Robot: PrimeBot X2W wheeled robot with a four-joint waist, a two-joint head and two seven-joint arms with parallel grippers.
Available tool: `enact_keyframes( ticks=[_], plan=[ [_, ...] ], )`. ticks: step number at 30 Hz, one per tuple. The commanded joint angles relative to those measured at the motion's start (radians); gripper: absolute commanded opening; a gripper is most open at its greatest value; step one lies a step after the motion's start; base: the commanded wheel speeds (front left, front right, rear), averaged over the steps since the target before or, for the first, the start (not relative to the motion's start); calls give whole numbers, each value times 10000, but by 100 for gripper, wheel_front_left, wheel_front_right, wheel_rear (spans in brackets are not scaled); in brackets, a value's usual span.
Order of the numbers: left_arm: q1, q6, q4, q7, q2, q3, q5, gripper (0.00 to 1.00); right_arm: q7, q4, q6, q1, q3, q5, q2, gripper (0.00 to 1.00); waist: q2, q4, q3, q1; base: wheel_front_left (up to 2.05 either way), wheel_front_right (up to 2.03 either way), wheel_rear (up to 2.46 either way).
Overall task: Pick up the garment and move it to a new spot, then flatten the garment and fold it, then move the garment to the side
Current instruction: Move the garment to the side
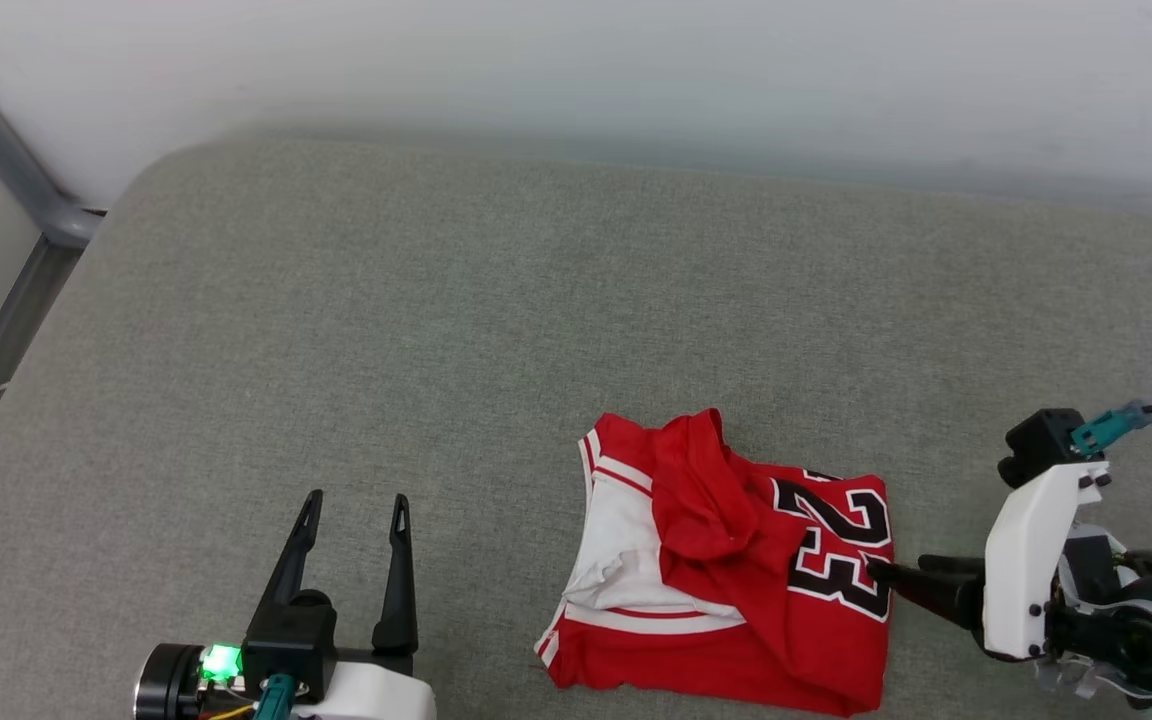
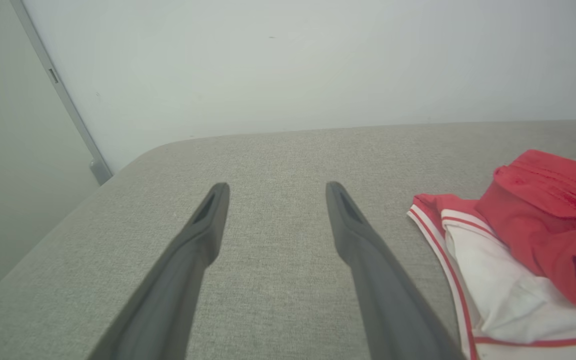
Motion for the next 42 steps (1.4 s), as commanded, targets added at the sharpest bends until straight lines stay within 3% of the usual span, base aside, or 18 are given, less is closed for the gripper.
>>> enact_keyframes(
  ticks=[1, 15, 16, 17, 27, 28, 34, 42],
  plan=[
    [-169, -14, 14, -22, -16, -22, 64, 100, -78, 199, -5, 0, 77, 102, 125, 100, 0, 164, 221, -1, 0, 0, 0],
    [-738, -46, 168, -22, -137, -246, 77, 100, -1250, 2192, -12, -386, 1410, 139, 689, 100, 0, 613, 865, -1, 0, 0, 0],
    [-757, -38, 167, -22, -144, -245, 70, 100, -1368, 2192, -13, -409, 1502, 187, 655, 54, 0, 628, 878, -1, 0, 0, 0],
    [-762, -26, 175, -22, -149, -235, 61, 100, -1535, 2160, -13, -433, 1550, 241, 615, 0, 0, 635, 883, -1, 0, 0, 0],
    [-423, 64, 215, -22, -154, -132, 35, 100, -3097, 778, -6, -1112, 2301, 253, -189, 0, 0, 305, 422, -1, 0, 0, 0],
    [-364, 65, 194, -22, -150, -100, 30, 100, -3489, 283, -6, -1282, 2690, -72, -605, 0, 0, 65, 242, -1, 0, 0, 0],
    [-133, 98, 104, -22, -130, 38, -23, 100, -3949, -505, -6, -1754, 3441, -967, -1654, 0, 0, -681, 6, -1, 0, 0, 0],
    [-132, 125, -75, -22, -143, 134, -3, 100, -4155, -1048, -6, -2363, 3600, -1245, -2577, 0, 0, -1939, 121, -1, 0, 0, 0]
  ],
)
